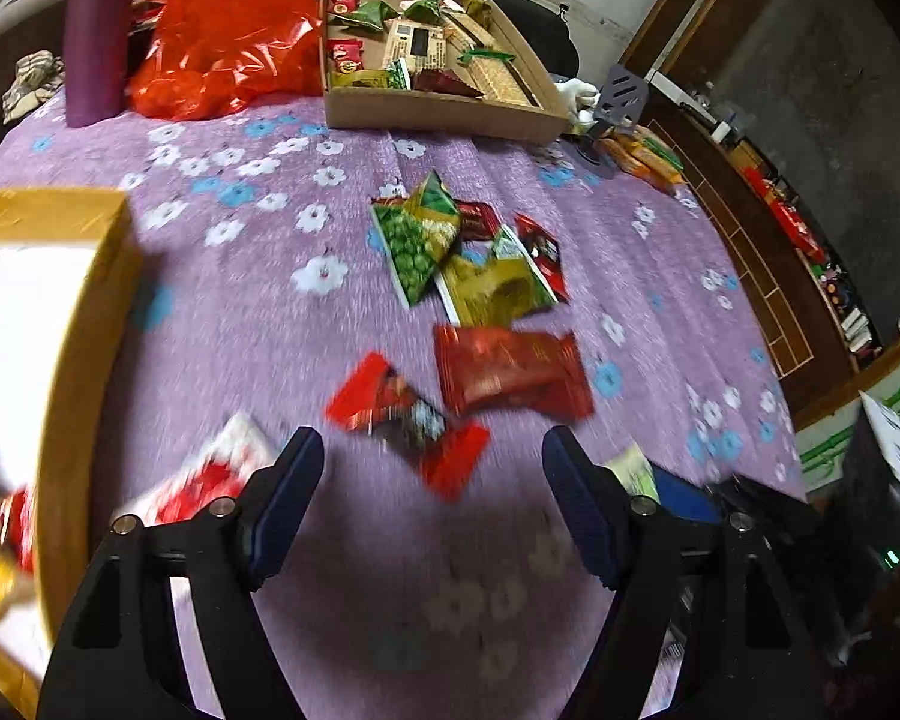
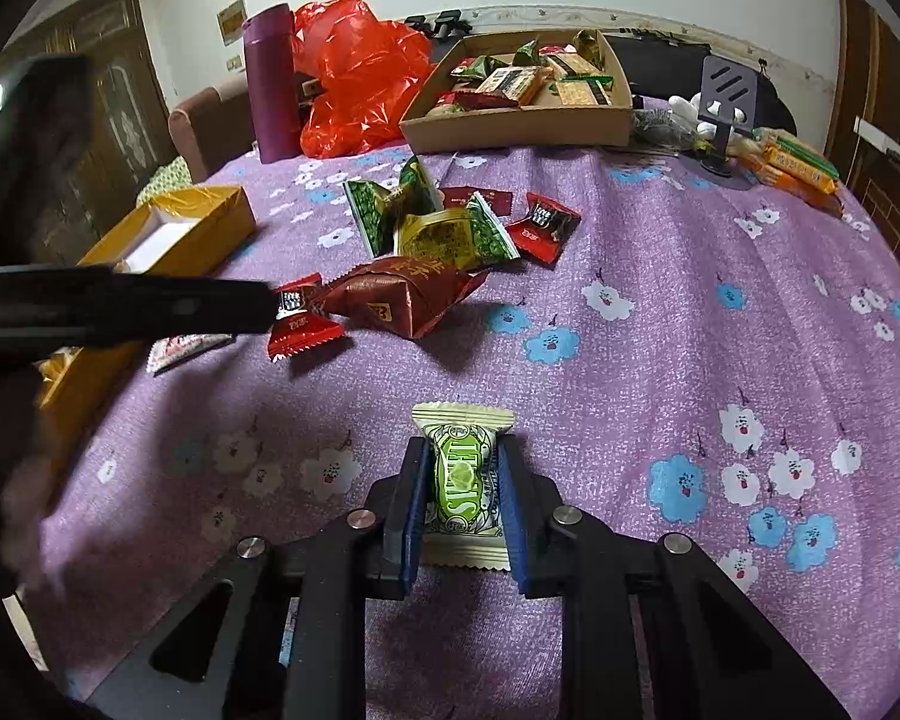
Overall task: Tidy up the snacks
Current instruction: 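Grasp a red candy with the left gripper while the right gripper grasps a green packet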
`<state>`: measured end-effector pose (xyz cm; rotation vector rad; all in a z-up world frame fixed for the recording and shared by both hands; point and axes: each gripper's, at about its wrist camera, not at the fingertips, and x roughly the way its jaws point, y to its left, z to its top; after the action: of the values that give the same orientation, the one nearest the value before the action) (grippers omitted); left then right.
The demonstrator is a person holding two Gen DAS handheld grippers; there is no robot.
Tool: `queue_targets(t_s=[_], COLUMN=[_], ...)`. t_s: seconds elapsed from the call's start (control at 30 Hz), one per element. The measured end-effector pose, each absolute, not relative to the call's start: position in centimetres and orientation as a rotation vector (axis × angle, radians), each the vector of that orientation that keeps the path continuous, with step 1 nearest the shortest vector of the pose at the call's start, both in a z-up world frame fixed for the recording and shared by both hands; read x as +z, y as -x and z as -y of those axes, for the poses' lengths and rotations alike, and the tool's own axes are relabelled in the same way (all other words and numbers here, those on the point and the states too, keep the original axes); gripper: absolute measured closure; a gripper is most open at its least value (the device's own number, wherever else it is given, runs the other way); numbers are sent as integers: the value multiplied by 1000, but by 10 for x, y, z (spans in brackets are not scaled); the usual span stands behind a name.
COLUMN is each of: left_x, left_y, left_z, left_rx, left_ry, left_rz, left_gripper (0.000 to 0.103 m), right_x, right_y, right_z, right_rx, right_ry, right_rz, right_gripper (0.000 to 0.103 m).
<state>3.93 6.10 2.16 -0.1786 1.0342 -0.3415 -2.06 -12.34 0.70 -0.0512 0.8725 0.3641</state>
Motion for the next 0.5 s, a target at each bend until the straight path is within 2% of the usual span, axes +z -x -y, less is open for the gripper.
queue_targets(t_s=[0.03, 0.1, 0.17, 0.5], left_x=[19, 10, 8, 7], left_y=[-44, -49, -42, -45], left_z=[-58, -49, -42, -33], left_rx=[-337, -309, -309, -290], left_ry=[154, 64, -18, -51], left_rz=[-1027, -1039, -1004, -982], left_gripper=[42, 73, 78, 76], right_x=[7, 7, 8, 8], right_y=[20, 20, 20, 22], right_z=[125, 126, 127, 125], right_rx=[370, 375, 376, 368], right_ry=[39, 25, 22, 33], right_rz=[-874, -876, -877, -876], right_gripper=[79, 79, 79, 79])
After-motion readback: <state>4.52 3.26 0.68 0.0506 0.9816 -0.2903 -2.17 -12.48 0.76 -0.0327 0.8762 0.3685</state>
